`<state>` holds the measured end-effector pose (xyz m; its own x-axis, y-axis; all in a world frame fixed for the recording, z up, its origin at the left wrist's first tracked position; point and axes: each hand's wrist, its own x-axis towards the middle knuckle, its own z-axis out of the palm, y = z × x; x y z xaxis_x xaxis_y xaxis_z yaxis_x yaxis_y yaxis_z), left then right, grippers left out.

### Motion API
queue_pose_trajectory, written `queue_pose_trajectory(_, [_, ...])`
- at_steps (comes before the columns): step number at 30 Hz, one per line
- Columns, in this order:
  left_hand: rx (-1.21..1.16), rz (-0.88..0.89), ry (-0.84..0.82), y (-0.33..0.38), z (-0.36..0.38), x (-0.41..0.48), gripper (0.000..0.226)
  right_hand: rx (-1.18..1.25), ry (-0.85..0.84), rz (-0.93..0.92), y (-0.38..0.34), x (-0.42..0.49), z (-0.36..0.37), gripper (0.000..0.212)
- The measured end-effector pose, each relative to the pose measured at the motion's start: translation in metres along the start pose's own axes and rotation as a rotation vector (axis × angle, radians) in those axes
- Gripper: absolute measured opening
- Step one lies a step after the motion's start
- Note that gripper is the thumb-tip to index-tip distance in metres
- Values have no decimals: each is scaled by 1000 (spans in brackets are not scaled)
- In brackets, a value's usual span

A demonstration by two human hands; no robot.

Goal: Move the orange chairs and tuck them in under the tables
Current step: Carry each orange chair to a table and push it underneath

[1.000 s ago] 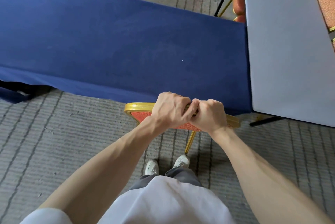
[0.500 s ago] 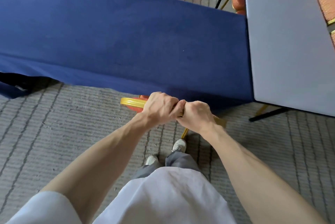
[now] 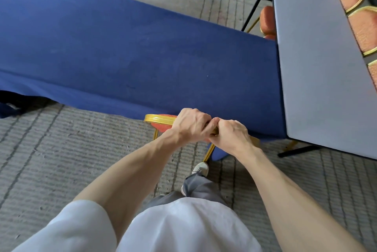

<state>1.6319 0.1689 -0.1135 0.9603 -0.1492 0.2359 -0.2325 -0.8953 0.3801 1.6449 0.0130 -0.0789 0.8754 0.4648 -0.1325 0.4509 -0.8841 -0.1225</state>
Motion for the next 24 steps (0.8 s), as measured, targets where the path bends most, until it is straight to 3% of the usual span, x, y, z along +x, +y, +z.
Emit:
queue_pose_trajectory(6, [10,-14,-40,-3,2,21,63,178,-153,0,10,10,-15,19])
queue_pose_trajectory(12, [-13,-18,-83,-4,0,20,62,202,-194,2,6,8,-22,15])
queue_pose_trajectory(14, [-46,-47,-136,-3,-3,21,65,238,-282,52,7,9,-26,18])
queue_pose_trajectory(19, [-256,-228,-299,1,-16,28,58,696,-421,251,18,20,-42,28])
queue_pose_trajectory(24, [-438,-404,-319,1,-37,39,43,750,-444,243,32,46,-57,19])
